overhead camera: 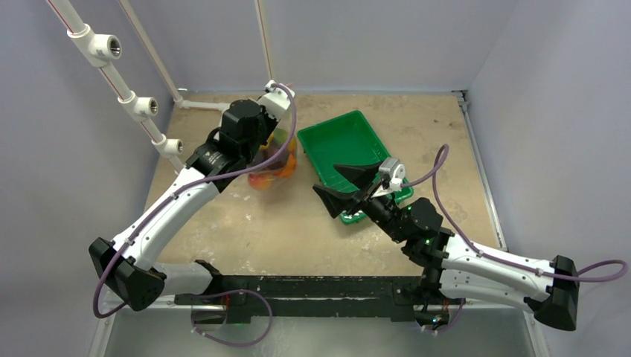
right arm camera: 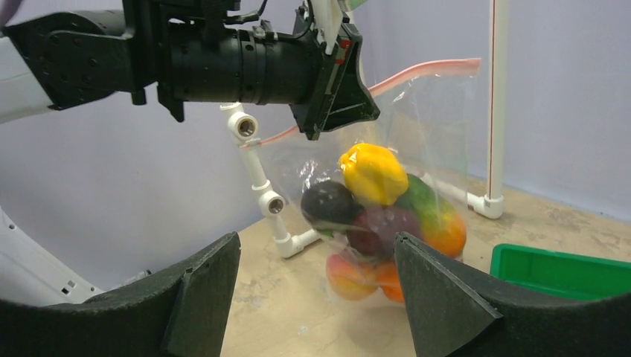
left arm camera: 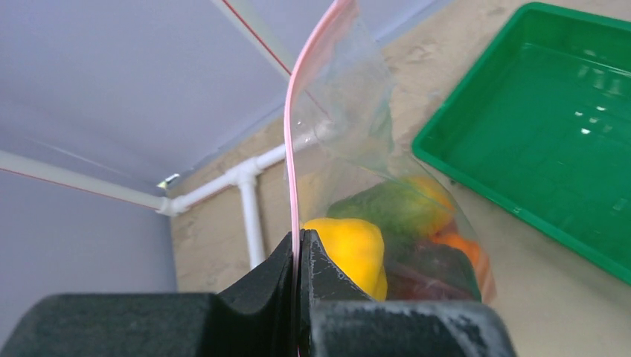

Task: Place the food in the zip-top bag and seal the zipper
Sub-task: Place the zipper food storage bag at the center of the board.

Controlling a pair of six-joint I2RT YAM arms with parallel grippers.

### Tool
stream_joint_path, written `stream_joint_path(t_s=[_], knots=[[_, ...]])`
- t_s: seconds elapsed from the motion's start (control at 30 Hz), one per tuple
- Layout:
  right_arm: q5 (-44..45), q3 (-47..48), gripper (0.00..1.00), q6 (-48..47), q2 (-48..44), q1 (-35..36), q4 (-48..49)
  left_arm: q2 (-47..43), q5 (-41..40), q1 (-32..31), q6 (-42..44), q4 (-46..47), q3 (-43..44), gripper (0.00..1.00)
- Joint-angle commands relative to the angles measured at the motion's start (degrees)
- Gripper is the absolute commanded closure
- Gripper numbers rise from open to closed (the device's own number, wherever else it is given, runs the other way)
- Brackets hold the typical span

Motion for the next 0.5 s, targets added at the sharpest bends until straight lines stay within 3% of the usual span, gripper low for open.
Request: stream_joint_path(t_s=[0.0, 0.17, 0.47], knots=[[0.30, 1.70, 0.21, -1.00, -1.39, 0.17, 0.39, -0.62, -5.51, 1.33, 9.26, 13.56, -1.60, 1.00], [-0.20, 0.79, 0.21, -0.07, -2.93, 0.17, -0.39, -0.63, 0.15, 1.32, 12.14, 12.38, -3.81, 1.00], [3.84, -1.45, 0.16, 3.44, -7.64, 0.17, -2.58, -1.57, 8.57, 0.30, -2.10, 3.73, -14.10, 1.00]])
